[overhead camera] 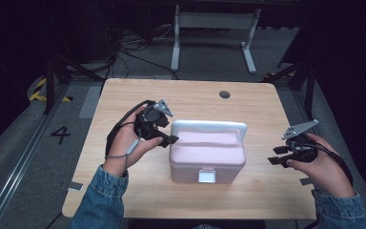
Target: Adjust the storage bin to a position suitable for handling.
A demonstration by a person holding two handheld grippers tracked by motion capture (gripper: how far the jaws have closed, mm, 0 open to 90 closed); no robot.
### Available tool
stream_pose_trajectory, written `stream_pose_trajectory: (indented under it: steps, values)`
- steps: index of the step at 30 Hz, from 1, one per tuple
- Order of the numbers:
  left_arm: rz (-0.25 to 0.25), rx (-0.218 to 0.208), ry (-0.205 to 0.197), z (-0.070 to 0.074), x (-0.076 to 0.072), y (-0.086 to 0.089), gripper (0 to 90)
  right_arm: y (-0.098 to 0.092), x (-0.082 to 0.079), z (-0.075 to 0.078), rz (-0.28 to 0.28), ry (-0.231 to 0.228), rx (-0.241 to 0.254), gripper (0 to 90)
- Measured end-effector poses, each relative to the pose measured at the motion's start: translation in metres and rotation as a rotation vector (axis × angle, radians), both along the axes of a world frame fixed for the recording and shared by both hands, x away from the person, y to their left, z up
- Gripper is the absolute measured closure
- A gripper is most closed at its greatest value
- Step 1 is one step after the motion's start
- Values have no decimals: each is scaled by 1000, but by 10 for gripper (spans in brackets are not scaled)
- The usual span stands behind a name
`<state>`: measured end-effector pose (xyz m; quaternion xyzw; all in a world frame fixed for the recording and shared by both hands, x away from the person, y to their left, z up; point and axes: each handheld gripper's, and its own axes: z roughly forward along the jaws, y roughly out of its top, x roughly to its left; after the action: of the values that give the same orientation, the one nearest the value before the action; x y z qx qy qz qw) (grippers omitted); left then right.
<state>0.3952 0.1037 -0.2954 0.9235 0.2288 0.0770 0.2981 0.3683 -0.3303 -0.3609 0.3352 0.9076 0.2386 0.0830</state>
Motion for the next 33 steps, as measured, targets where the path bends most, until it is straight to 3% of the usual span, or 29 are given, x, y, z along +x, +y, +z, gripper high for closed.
stream_pose_trajectory:
  steps: [18, 25, 31, 33]
  values:
    - [-61, 22, -40, -10, 14, -35, 409, 3, 3, -5, -3, 27, 8, 533]
    - [-78, 77, -104, -10, 10, -42, 570, 2, 3, -5, -9, 34, 21, 532]
    - [-63, 40, -138, -2, 3, -41, 731, 0, 3, -5, -12, 30, 23, 532]
    - [-62, 56, -143, -1, 2, -43, 740, 1, 3, -5, -11, 32, 23, 533]
